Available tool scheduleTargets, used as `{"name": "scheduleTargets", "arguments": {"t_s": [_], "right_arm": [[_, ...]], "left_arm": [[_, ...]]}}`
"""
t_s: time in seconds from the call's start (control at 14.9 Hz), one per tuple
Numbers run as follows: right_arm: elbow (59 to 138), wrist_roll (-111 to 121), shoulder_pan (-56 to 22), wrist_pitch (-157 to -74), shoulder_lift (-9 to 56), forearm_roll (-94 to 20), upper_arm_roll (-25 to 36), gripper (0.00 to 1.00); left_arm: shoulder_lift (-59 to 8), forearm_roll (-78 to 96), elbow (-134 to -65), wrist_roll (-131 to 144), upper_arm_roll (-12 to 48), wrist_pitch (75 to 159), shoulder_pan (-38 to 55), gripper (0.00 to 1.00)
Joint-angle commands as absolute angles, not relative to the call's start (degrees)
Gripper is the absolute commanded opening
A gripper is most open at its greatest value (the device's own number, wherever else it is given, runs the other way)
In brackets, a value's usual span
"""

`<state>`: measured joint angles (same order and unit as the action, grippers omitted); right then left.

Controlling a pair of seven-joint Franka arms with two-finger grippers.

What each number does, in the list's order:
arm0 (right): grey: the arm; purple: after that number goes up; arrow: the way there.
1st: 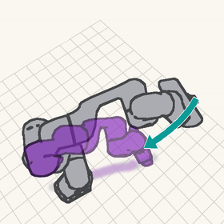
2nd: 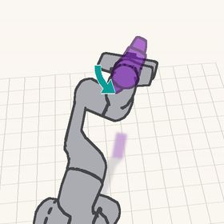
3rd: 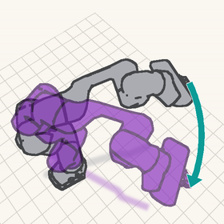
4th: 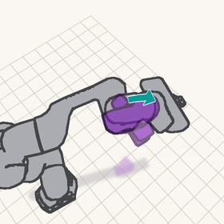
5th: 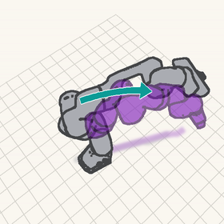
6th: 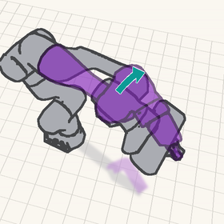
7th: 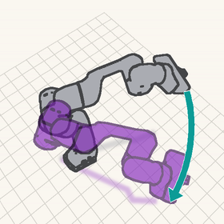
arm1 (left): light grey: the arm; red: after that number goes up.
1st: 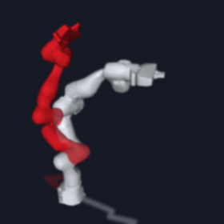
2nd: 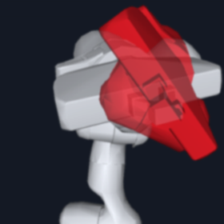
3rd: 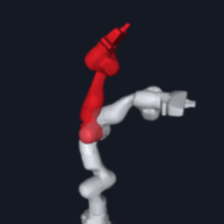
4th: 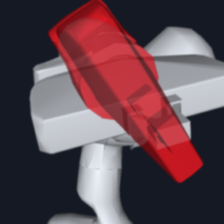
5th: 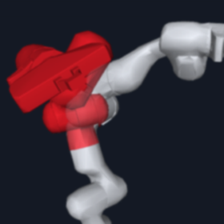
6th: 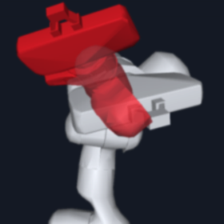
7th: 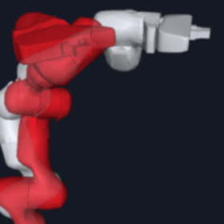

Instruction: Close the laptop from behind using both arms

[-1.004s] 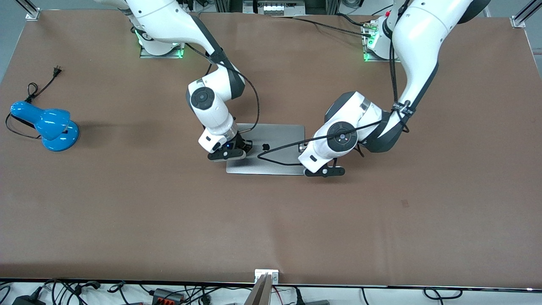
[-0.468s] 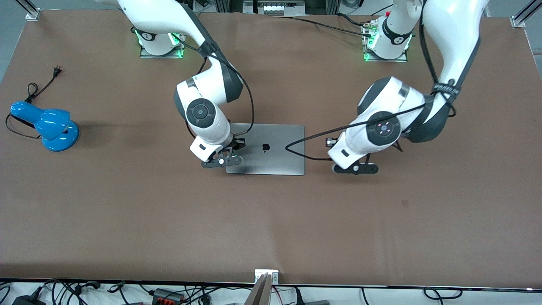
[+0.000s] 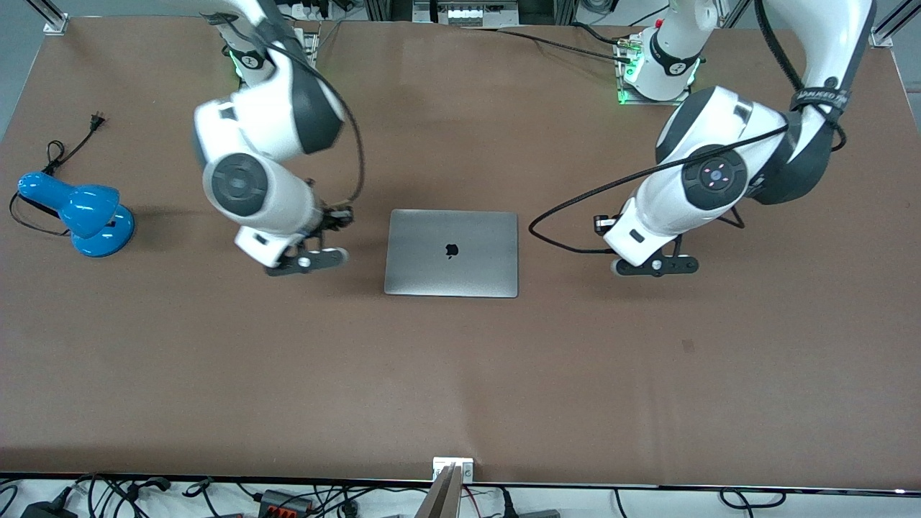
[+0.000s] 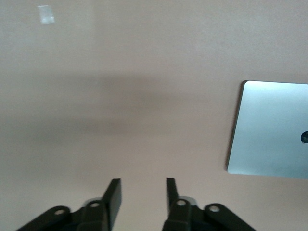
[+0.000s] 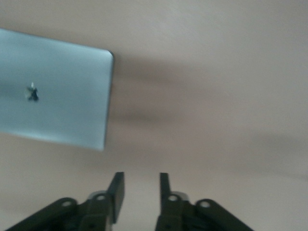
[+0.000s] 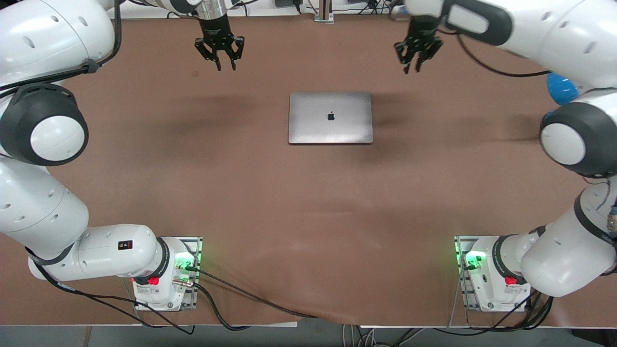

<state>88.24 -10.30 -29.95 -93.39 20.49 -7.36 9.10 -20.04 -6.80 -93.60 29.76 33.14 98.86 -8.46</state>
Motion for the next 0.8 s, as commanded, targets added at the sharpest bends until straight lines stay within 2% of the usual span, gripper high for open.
{"name": "scheduleTargets", "arguments": {"t_s": [0.0,0.07,0.13,0.27,0.47,0.6,0.74], "right_arm": [[89.38,-7.83,-25.24,-85.81,13.82,-6.68,8.17,1.0],[89.38,-7.3,-24.18,-83.35,11.8,-6.16,8.26,1.0],[89.3,-7.21,-23.39,-81.67,10.12,-4.93,8.26,1.0],[89.38,-7.29,-22.94,-78.42,6.0,-2.91,8.17,1.0],[89.3,-7.12,-22.85,-72.44,3.26,0.77,9.31,1.0],[89.38,-4.85,-22.68,-72.33,3.6,0.7,11.94,1.0],[89.38,-1.07,-21.72,-74.26,5.79,1.84,13.09,1.0]], "left_arm": [[-16.27,-7.65,-95.71,28.3,36.9,97.04,-14.22,0.66],[-15.74,-7.65,-95.54,27.95,37.87,95.99,-16.15,0.77],[-15.3,-7.65,-95.36,27.17,39.19,95.02,-18.43,1.0],[-14.51,-6.34,-94.75,24.1,42.17,92.56,-23.35,1.0],[-13.37,-4.22,-93.78,22.07,43.77,90.01,-27.94,1.0],[-10.91,-3.35,-92.03,22.15,43.68,88.07,-28.91,1.0],[-10.72,-3.16,-85.99,22.06,43.33,83.0,-30.05,1.0]]}}
